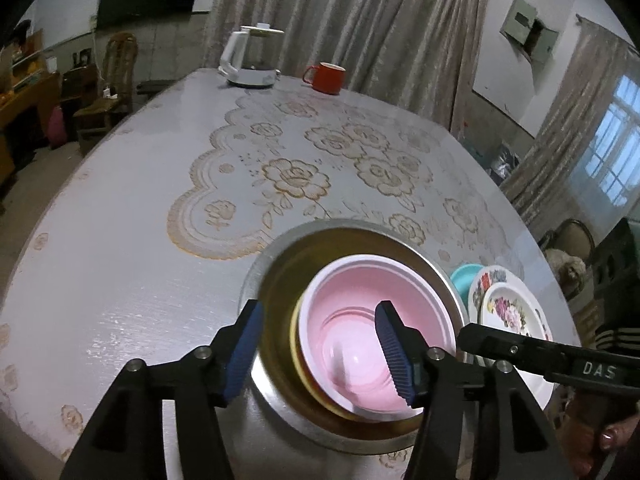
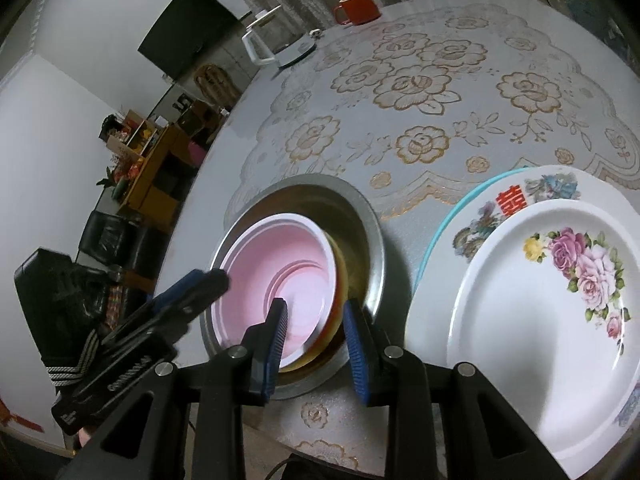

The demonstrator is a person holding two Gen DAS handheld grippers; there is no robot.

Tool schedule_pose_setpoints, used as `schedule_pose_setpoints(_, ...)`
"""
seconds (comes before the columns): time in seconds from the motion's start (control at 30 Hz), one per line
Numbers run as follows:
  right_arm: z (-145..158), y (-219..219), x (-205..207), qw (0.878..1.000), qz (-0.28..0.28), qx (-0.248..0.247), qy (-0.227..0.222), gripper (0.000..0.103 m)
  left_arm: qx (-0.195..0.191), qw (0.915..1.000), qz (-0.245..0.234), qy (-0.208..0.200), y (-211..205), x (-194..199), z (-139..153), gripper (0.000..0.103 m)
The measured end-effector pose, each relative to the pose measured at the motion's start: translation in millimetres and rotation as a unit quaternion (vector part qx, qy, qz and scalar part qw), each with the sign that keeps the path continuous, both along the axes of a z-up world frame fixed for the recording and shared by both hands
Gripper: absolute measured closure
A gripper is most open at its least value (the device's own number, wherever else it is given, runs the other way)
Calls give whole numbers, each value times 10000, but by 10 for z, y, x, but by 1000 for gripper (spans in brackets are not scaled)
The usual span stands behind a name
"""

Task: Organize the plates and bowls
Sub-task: 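Open both grippers off the pink-and-red bowl rim and pull back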

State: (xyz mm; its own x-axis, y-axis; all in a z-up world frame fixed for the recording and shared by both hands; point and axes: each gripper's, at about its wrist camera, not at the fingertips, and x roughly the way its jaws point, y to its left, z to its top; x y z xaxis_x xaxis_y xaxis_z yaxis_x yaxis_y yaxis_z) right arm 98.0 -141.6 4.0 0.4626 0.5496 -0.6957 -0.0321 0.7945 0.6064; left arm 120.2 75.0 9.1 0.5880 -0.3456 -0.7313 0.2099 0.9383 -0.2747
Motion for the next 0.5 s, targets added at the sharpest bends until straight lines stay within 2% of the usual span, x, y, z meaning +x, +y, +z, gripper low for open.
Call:
schedule_pose_setpoints(0.17, 14, -11, -9, 10000, -1, -34, -27, 74, -15, 10000, 79, -4, 39, -11, 9, 38)
schedule_pose_setpoints(0.5, 68, -44, -42, 9990, -98, -366, -218, 74, -68, 9998, 166, 32, 119, -29, -16, 34)
